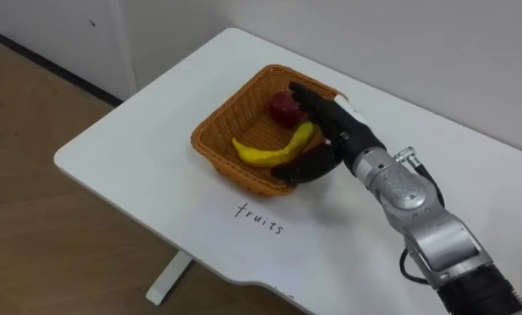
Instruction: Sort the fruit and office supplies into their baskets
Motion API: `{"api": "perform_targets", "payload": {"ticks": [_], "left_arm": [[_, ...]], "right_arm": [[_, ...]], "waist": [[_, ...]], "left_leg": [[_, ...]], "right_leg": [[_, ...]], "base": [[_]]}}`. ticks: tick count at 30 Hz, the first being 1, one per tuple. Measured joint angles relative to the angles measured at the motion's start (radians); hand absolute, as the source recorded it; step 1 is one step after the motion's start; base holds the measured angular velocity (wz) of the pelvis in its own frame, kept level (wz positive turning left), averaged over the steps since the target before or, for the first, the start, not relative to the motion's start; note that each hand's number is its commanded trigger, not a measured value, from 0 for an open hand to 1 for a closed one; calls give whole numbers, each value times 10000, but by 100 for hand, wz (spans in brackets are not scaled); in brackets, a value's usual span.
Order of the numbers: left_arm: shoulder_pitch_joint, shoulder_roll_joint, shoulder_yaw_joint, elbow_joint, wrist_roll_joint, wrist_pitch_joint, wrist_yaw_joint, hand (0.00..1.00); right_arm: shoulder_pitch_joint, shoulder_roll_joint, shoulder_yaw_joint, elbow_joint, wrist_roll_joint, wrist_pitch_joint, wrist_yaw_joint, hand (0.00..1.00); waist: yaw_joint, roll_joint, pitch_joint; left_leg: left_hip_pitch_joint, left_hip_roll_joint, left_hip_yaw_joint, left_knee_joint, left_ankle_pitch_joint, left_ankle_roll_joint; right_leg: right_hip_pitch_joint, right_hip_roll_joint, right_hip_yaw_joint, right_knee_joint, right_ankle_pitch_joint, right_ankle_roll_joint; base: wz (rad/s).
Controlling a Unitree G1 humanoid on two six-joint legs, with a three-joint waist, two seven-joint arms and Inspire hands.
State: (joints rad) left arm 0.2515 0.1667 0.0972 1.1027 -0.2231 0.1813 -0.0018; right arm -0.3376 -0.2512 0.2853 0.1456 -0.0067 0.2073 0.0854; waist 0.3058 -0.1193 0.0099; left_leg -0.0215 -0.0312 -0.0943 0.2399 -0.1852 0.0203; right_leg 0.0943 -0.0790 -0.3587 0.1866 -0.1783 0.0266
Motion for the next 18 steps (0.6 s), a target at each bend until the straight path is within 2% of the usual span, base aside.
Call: {"api": "perform_targets", "payload": {"ticks": [4, 7, 10, 11, 13, 16, 17, 18], "left_arm": [[81, 34, 2, -255, -30, -85, 6, 0], [18, 21, 2, -316, -36, -359, 205, 0], [17, 19, 4, -238, -6, -390, 299, 0], [59, 17, 2, -218, -6, -390, 299, 0], [79, 6, -6, -229, -3, -389, 307, 0], [79, 6, -2, -252, -23, -416, 393, 0], [46, 7, -1, -303, -47, -507, 425, 0], [20, 31, 3, -326, -95, -669, 433, 0]], "right_arm": [[-193, -4, -674, -561, 319, -102, -318, 0], [-389, -96, -1278, -632, 640, -267, -648, 0], [-374, -173, -2066, -1174, 678, -317, -808, 0], [-368, -229, -2413, -1422, 705, -364, -840, 0], [-345, -426, -2904, -1865, 845, -365, -968, 0], [-327, -736, -3574, -2254, 1554, -647, -1467, 0], [-299, -791, -3839, -2321, 1844, -701, -1690, 0], [-264, -791, -3996, -2350, 1995, -772, -1943, 0]], "waist": [[-345, 9, 6], [-784, 19, 13], [-1335, 92, 46], [-1614, 125, 39], [-1861, 177, -28], [-2255, 428, -105], [-2356, 510, -124], [-2440, 571, -108]], "left_leg": [[51, -6, 26, -15, 2, 4], [127, -1, 49, -30, -4, 10], [119, 4, 135, -24, -8, 16], [123, 13, 191, -31, -8, 16], [174, 32, 350, -78, -8, 20], [355, 85, 648, -198, -6, 32], [531, 136, 813, -258, -7, 33], [692, 193, 1024, -377, -6, 31]], "right_leg": [[36, -3, 8, 7, 0, 0], [107, -2, 11, -6, 1, 1], [63, 1, 151, 3, 5, -1], [21, 10, 272, 14, 8, -5], [-27, 18, 435, 37, 9, -7], [-41, 35, 700, 43, 41, -10], [-41, 68, 868, 32, 69, -12], [-13, 111, 1068, 29, 90, -32]], "base": [[0], [-2], [-8], [-16], [-25], [-32], [-43], [-52]]}}
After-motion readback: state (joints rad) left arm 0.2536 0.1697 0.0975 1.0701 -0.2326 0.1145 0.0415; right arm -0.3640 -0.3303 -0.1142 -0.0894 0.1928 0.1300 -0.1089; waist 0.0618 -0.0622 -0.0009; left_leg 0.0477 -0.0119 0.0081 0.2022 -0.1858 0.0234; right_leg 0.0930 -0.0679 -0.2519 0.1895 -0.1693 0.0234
